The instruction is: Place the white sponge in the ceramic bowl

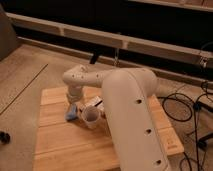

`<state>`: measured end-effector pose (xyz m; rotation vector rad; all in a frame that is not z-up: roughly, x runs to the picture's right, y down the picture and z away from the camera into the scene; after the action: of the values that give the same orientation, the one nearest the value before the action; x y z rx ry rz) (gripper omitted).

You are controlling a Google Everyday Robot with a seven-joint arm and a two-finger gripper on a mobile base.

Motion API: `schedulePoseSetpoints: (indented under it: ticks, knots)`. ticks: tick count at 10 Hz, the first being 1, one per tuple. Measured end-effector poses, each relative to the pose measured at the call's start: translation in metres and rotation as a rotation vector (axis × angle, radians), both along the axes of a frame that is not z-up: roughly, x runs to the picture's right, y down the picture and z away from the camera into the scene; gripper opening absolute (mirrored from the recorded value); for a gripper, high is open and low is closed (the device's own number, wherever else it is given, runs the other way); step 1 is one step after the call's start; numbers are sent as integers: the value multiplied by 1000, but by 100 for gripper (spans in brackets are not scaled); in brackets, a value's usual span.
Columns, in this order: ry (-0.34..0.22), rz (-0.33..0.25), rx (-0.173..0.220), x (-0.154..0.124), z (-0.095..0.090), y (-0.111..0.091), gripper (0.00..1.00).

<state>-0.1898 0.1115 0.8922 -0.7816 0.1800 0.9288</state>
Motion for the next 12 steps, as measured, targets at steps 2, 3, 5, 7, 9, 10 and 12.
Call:
schedulePoseSetpoints:
  ticks: [2, 3, 5, 7, 9, 10, 12]
  knots:
    - [-1, -32, 0, 1, 9, -3, 65]
    - [-2, -47, 3, 2, 12, -6, 65]
    - [-7, -72, 14, -1, 14, -15, 65]
    - [-11, -81, 13, -5, 16, -19, 65]
    - [-23, -71, 6, -15, 18, -17, 65]
    - [-32, -64, -3, -21, 19, -13, 65]
    - [-62, -46, -20, -35, 22, -6, 65]
